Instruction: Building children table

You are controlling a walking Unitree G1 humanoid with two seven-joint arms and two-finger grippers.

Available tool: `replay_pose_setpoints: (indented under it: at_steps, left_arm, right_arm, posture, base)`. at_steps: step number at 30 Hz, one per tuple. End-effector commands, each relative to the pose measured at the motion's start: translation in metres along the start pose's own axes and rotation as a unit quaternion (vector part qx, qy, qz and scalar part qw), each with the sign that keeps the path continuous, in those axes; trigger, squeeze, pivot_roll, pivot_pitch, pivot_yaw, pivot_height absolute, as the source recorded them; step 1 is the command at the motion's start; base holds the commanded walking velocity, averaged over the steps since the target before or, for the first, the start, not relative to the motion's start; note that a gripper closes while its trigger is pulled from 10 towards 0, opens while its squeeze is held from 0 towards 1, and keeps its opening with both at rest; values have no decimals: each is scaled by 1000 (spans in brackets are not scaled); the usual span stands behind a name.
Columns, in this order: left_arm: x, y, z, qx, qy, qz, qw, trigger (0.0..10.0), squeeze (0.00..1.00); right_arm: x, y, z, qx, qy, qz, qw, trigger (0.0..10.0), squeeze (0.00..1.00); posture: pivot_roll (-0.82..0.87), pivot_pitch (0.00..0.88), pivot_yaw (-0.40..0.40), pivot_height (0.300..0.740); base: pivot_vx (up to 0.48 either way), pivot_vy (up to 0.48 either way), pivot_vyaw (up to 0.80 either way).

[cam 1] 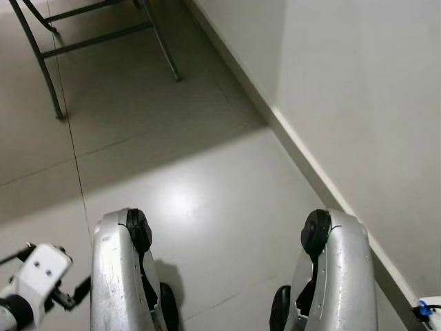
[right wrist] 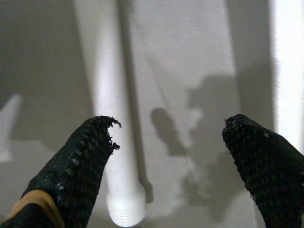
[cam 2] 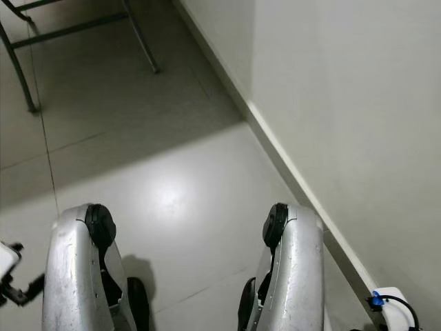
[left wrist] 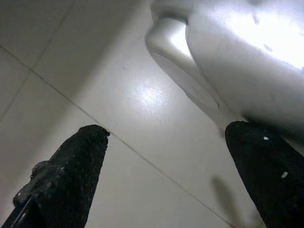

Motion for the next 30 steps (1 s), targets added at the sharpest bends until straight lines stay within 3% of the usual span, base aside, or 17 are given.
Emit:
replay_pose_setpoints:
  at_steps: [1, 4, 6, 7, 10, 14, 17, 27, 30]
  left_arm:
    - [-18, -4, 9, 6, 19, 44, 999, 10000, 0]
    - [-47, -8, 30, 35, 50, 122, 991, 10000, 0]
    - [-51, -9, 34, 39, 55, 133, 989, 10000, 0]
    - [-57, -10, 56, 74, 70, 142, 985, 10000, 0]
    - [-58, -11, 68, 92, 77, 144, 982, 10000, 0]
    - [-51, -5, 113, 162, 65, 121, 977, 10000, 0]
    - [-50, -2, 129, 180, 58, 107, 976, 10000, 0]
    - [-58, 3, 138, 182, 48, 105, 976, 10000, 0]
    - [-56, 5, 141, 181, 40, 94, 978, 10000, 0]
  right_arm:
    - [-16, 8, -18, -20, -8, 23, 999, 10000, 0]
    - [-23, 16, -15, -16, -24, 25, 999, 10000, 0]
    - [-24, 17, -14, -16, -26, 25, 999, 10000, 0]
    - [-27, 21, -13, -13, -27, 27, 999, 10000, 0]
    - [-29, 23, -12, -12, -28, 28, 999, 10000, 0]
    - [-31, 27, -23, -20, -30, 25, 999, 10000, 0]
    - [-37, 28, -25, -12, -22, 39, 999, 10000, 0]
    - [-50, 35, -25, 2, -25, 56, 998, 10000, 0]
    - [-56, 41, -16, 20, -15, 55, 998, 10000, 0]
  posture:
    - [114, 496, 14, 300]
    - [127, 501, 14, 300]
    - [127, 501, 14, 300]
    - [142, 518, 14, 300]
    - [142, 518, 14, 300]
    - [162, 530, 30, 300]
    - [164, 537, 42, 300]
    - [175, 555, 57, 300]
    - [187, 561, 68, 300]
  base:
    - [0, 0, 0]
    - [0, 0, 0]
    - [0, 0, 0]
    - [0, 0, 0]
    - [0, 0, 0]
    - [0, 0, 0]
    - [0, 0, 0]
    - [0, 0, 0]
    - [0, 0, 0]
Point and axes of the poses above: a point about 5 cm out from each wrist's last joint towards the gripper, its own y axis pointing out of the wrist towards the gripper, its own z axis along the axis of the wrist's last joint, x = y × z, the point moved 6 cm from there along y, pointing out of the wrist towards the gripper, and after that the axes turned 8 degrees about -y, right-handed, at the moved point
